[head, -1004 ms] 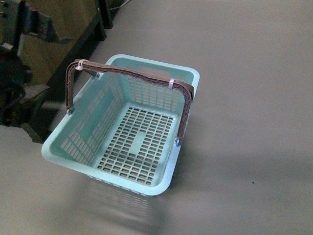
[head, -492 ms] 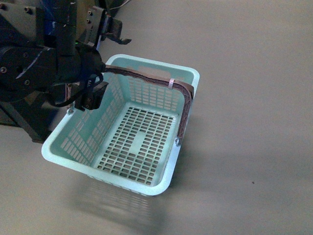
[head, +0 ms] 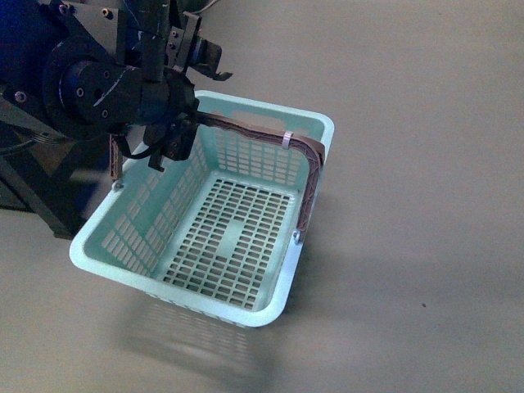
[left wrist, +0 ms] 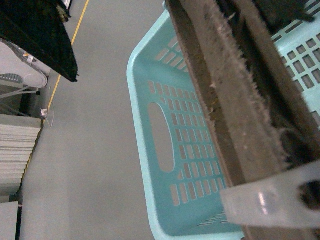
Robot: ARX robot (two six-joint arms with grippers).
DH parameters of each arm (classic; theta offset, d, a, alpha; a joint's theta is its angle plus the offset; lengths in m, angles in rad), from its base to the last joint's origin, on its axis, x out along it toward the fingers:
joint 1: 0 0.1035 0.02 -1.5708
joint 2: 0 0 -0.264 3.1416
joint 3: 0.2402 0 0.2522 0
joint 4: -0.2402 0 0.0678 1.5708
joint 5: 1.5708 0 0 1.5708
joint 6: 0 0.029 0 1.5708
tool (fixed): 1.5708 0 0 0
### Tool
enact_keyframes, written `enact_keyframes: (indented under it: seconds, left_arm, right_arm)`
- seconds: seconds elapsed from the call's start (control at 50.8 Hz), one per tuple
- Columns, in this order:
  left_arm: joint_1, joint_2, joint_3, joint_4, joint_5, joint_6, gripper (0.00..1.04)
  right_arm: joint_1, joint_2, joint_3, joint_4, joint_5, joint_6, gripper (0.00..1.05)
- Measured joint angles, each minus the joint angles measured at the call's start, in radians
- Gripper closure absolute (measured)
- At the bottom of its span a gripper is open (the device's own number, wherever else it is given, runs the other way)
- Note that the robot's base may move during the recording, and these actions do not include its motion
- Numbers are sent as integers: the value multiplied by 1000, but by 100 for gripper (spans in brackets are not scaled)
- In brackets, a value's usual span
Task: Pick lemon and mango into basket
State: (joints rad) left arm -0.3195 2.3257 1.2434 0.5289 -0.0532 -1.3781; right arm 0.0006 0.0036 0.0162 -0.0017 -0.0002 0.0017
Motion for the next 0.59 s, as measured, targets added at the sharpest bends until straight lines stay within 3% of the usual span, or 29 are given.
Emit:
enact_keyframes:
  seconds: [0.059, 0.394, 0.591]
  left_arm:
    - [-3, 6, 8, -7, 1, -1, 47]
    - [-17, 18, 10, -17, 23, -58, 91]
    - [-21, -13, -17, -15, 23, -87, 97]
  right_arm:
    - [0, 0, 0, 0, 0, 0, 9]
    - [0, 0, 0, 0, 0, 0, 9]
    - [0, 0, 0, 0, 0, 0, 9]
